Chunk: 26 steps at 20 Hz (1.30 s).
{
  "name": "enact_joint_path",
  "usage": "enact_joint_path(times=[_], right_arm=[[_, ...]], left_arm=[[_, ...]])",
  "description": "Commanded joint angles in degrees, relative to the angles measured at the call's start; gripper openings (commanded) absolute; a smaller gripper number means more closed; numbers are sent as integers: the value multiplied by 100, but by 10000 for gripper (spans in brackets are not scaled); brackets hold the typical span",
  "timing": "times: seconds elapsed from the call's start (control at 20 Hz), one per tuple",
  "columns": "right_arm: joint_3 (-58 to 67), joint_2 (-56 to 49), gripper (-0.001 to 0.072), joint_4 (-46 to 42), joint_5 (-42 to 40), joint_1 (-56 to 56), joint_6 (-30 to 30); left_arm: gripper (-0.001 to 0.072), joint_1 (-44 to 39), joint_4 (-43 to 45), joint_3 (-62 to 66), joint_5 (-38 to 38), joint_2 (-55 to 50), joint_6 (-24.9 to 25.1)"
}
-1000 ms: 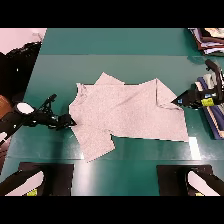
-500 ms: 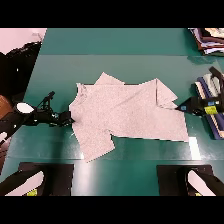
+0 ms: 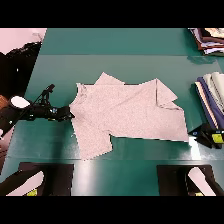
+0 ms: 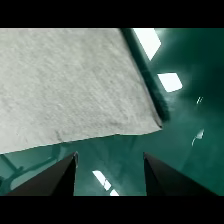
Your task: Fold the shirts.
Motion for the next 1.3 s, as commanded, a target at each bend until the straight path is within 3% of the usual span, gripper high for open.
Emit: enact_joint_path(times=[0.0,0.45,0.6,0.7,0.75,1.0,1.25], right_arm=[[-376,-306,448,-111,-243,-560,-138],[-369,-1069,444,404,-984,273,-120],[-369,-1176,291,487,-1294,743,-85],[-369,-1060,57,481,-1429,975,-87],[-367,-909,15,485,-1488,1067,-87],[501,249,14,501,-1318,1615,-11],[2850,901,14,498,-1351,2396,227]], left_arm=[[26,2,0,35,-68,7,24],[26,2,-2,35,-59,7,20],[26,2,-2,35,-68,7,20],[25,2,0,35,-63,9,20],[25,2,11,35,-42,31,15],[25,2,105,560,-129,758,-57],[26,2,127,3053,-872,1287,-352]])
